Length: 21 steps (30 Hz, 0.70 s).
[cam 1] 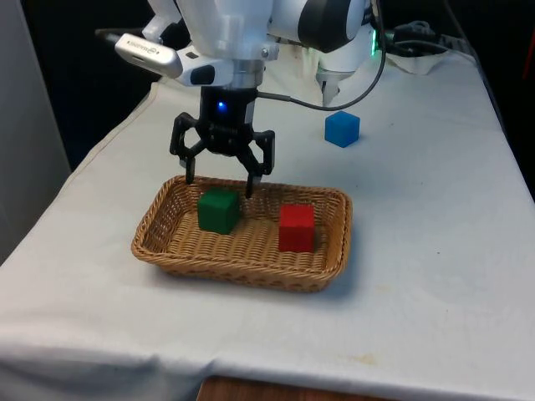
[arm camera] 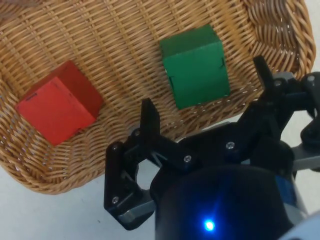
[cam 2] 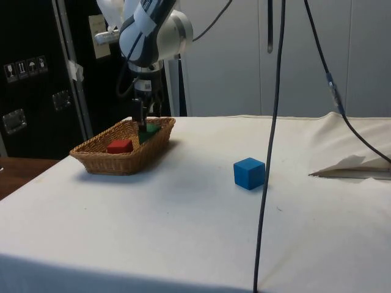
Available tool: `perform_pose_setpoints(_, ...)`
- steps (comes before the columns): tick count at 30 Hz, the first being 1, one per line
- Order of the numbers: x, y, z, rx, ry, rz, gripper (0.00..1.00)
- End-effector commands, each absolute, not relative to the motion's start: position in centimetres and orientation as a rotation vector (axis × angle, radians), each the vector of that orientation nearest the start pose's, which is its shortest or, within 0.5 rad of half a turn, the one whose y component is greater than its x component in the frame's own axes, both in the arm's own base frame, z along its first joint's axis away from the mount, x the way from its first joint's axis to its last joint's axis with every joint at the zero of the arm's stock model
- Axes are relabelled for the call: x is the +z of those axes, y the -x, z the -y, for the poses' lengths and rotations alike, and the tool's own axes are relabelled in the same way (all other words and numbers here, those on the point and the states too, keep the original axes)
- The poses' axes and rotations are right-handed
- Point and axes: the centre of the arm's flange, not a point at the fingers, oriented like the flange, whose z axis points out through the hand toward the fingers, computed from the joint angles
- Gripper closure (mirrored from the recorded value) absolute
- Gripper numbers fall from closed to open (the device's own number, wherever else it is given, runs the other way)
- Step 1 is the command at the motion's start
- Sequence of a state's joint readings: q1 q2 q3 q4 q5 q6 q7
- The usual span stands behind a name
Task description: Pick up exactly two blocks and place them into the basket.
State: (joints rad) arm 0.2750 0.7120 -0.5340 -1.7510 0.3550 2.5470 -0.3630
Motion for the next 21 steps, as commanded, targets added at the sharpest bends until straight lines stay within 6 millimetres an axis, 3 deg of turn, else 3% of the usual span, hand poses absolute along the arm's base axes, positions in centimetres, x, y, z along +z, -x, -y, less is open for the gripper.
perform_pose_setpoints(1,23.1,-66.8,14.0,-0.28,3.282,-0.051,0.0)
perform_pose_setpoints(3,23.9,-66.8,13.9,-0.283,3.284,-0.058,0.0)
perform_pose_setpoints(4,23.2,-66.8,14.0,-0.283,3.29,-0.053,0.0)
perform_pose_setpoints(10,26.4,-66.2,13.2,-0.288,3.273,-0.064,0.0)
perform_pose_setpoints(20,29.6,-63.9,12.0,-0.294,3.259,-0.055,0.0)
perform_pose_setpoints(21,29.2,-64.2,12.1,-0.296,3.253,-0.052,0.0)
